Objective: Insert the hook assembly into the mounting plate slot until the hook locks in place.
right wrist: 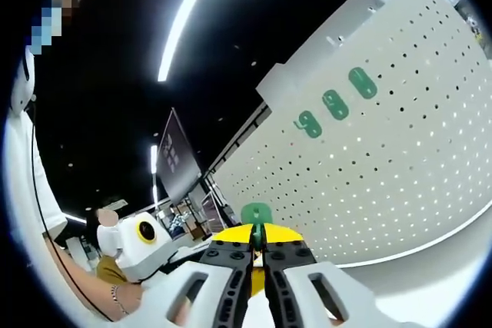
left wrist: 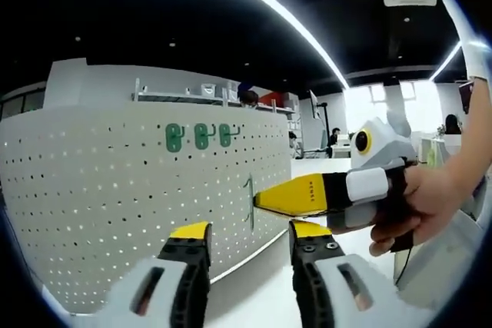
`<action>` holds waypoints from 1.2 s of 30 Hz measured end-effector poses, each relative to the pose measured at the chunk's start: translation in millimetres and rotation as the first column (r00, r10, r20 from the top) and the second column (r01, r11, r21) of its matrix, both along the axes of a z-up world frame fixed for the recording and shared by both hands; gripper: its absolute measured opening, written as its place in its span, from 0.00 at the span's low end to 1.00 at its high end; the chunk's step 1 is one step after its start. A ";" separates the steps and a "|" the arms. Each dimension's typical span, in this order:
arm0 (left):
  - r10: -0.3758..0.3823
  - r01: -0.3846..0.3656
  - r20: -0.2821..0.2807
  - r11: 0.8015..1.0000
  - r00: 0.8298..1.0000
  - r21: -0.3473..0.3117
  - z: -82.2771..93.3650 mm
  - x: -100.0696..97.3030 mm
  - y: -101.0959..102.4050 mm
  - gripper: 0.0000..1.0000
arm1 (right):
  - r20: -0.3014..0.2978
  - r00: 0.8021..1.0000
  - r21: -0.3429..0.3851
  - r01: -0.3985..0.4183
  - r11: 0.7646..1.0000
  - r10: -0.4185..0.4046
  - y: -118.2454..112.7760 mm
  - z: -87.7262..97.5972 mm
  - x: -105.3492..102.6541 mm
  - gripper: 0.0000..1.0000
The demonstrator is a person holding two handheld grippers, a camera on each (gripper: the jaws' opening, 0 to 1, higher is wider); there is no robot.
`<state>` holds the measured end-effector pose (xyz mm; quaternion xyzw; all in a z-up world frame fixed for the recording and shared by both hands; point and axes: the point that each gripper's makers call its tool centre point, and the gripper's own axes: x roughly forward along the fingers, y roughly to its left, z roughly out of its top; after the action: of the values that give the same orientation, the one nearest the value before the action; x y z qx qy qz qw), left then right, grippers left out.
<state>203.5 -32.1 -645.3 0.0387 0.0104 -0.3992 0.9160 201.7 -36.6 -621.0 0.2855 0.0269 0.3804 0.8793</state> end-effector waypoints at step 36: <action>0.032 -0.030 -0.069 0.999 0.997 0.032 -19.2 1.8 20.3 0.67 | 0.194 0.972 -0.327 0.193 0.925 -0.134 -32.7 10.9 24.5 0.00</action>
<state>205.3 -11.8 -664.5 0.0386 0.0490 -0.3858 0.9205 226.2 -69.3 -610.1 0.0959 -0.0051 0.3176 0.9433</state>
